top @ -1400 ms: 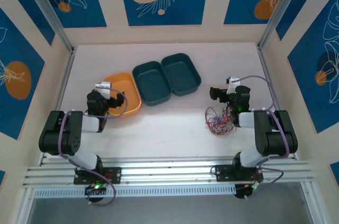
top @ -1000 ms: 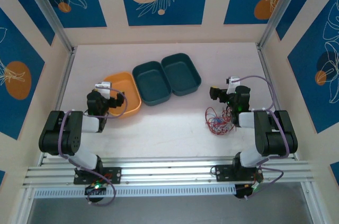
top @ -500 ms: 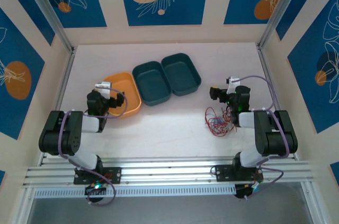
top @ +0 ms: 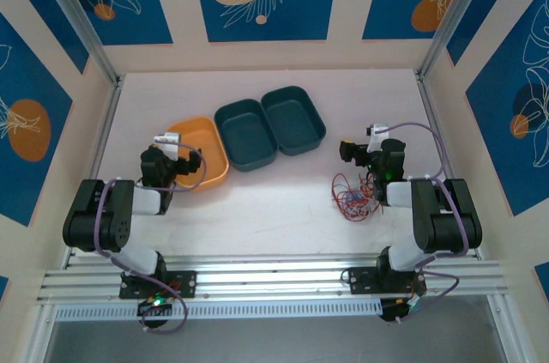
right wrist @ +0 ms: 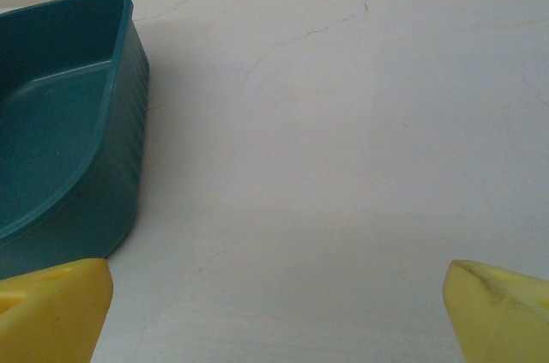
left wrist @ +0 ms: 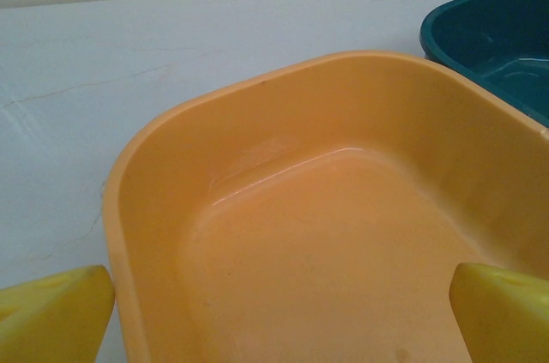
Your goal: Untangle the cables
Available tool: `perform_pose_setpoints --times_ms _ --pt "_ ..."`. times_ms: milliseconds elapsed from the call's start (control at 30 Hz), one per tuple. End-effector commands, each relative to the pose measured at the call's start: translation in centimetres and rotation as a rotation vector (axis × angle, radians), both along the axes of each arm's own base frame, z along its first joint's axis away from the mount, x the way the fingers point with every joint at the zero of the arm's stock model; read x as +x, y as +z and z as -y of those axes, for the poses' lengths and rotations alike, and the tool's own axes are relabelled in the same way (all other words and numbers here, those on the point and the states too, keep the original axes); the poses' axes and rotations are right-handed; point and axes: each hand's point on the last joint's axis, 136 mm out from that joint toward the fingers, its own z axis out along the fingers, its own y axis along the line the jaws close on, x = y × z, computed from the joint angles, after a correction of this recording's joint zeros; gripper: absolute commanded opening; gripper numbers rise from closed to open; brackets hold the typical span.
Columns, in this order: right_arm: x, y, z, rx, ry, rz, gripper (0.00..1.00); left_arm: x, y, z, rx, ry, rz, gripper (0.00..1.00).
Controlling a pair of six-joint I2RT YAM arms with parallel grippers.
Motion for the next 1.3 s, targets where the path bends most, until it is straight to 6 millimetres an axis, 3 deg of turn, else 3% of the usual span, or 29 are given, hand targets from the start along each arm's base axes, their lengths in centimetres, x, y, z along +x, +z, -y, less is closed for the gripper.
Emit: perform_pose_setpoints --times_ms 0,567,733,900,1100,1267 --pt "0.2 0.1 0.1 -0.008 -0.01 0.01 0.99 0.2 0.5 0.4 0.0 -0.022 0.013 1.0" --pt "0.2 0.3 0.2 0.002 -0.01 0.003 0.99 0.2 0.6 0.4 -0.001 -0.025 0.015 1.0" --pt "0.5 1.0 0.9 0.019 -0.042 -0.01 0.99 0.0 1.0 1.2 -0.001 -0.075 0.021 1.0" --pt "0.5 2.4 1.4 0.02 -0.073 -0.043 0.99 -0.5 2.6 0.4 -0.001 -0.025 0.039 1.0" --pt "-0.7 4.9 3.8 0.021 -0.22 -0.027 0.99 -1.4 5.1 -0.5 -0.001 0.029 0.074 1.0" --pt "-3.0 7.9 5.9 0.063 -0.354 -0.027 0.99 -2.0 9.3 -1.2 -0.04 0.082 0.181 1.0"
